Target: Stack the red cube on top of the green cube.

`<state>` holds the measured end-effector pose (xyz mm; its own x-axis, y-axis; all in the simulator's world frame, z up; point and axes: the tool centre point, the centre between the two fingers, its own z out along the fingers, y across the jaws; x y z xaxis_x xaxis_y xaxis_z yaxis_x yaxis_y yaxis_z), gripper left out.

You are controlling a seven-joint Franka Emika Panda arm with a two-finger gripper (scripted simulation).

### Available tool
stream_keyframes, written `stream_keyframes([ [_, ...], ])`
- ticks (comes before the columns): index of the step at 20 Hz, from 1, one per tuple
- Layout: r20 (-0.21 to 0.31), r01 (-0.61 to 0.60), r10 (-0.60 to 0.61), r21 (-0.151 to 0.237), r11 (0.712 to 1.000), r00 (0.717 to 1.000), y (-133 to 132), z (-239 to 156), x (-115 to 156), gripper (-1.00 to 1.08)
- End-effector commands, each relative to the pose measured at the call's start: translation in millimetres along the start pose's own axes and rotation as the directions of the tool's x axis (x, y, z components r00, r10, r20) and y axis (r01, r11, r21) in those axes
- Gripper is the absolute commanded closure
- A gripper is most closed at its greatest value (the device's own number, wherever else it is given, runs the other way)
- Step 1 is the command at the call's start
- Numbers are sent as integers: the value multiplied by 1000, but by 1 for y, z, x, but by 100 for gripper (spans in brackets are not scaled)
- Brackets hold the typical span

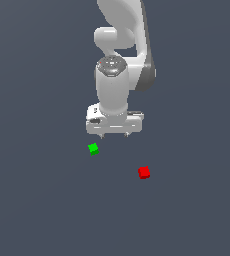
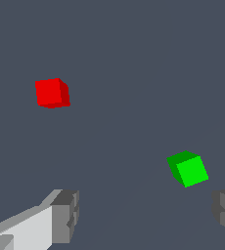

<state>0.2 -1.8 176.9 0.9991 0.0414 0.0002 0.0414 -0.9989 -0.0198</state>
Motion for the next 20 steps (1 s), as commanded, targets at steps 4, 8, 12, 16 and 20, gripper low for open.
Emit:
stream_keyframes([
  [4,0,2,-2,0,1000,1000,-2,2,1,-92],
  [8,0,9,-9,-1,1000,1000,-9,8,8,-92],
  [12,0,23,-23,-3,1000,1000,-23,21,19,-92],
  [16,0,41,-41,-5,999,999,-42,37,34,-92],
  [20,1,63,-63,-9,998,998,-64,57,52,-92],
])
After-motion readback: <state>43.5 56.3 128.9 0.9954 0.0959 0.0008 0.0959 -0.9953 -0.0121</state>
